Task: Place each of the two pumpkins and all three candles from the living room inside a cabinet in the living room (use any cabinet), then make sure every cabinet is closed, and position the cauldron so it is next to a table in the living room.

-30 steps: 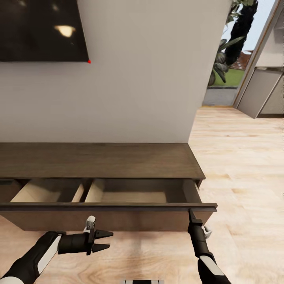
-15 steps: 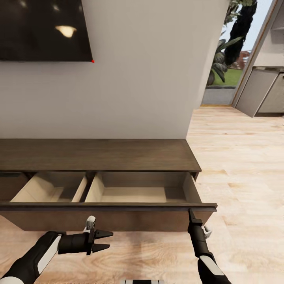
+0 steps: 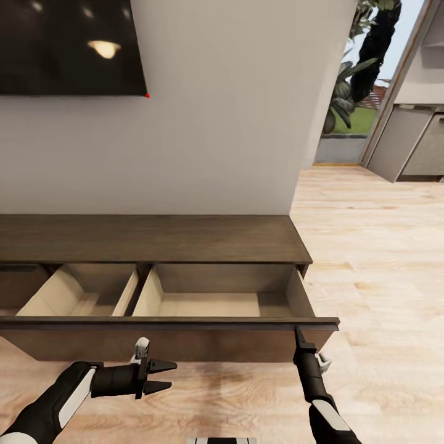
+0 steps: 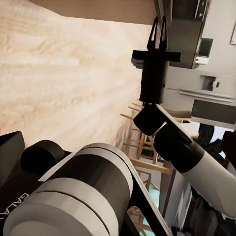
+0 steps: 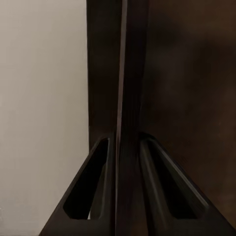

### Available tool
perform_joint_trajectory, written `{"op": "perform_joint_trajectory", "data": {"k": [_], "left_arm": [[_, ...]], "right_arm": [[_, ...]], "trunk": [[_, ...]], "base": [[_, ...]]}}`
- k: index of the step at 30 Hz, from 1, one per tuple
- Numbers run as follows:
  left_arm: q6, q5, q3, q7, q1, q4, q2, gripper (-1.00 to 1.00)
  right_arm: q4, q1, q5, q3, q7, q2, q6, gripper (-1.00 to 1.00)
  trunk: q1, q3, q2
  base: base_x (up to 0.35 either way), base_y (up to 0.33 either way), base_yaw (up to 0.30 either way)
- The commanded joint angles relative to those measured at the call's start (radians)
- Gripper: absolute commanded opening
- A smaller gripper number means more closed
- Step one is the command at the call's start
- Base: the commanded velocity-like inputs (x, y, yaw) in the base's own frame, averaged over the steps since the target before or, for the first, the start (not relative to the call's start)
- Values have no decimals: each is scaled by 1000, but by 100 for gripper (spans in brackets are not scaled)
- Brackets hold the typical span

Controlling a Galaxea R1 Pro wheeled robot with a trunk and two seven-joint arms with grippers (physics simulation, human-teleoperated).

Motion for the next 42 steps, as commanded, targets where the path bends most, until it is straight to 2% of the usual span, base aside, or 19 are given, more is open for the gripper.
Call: {"op": "perform_joint_trajectory", "data": {"k": [1,42], "left_arm": [[0,0,0,0,0,0,0,100],[0,0,0,0,0,0,0,100]], "right_arm": [[0,0,-2,3,8,0,4,-100],[0,-1,-2,3,8,0,3,-100]], "trunk": [[0,0,0],[0,0,0]], "base": [[-25,0,0],[-46,0,0]]}}
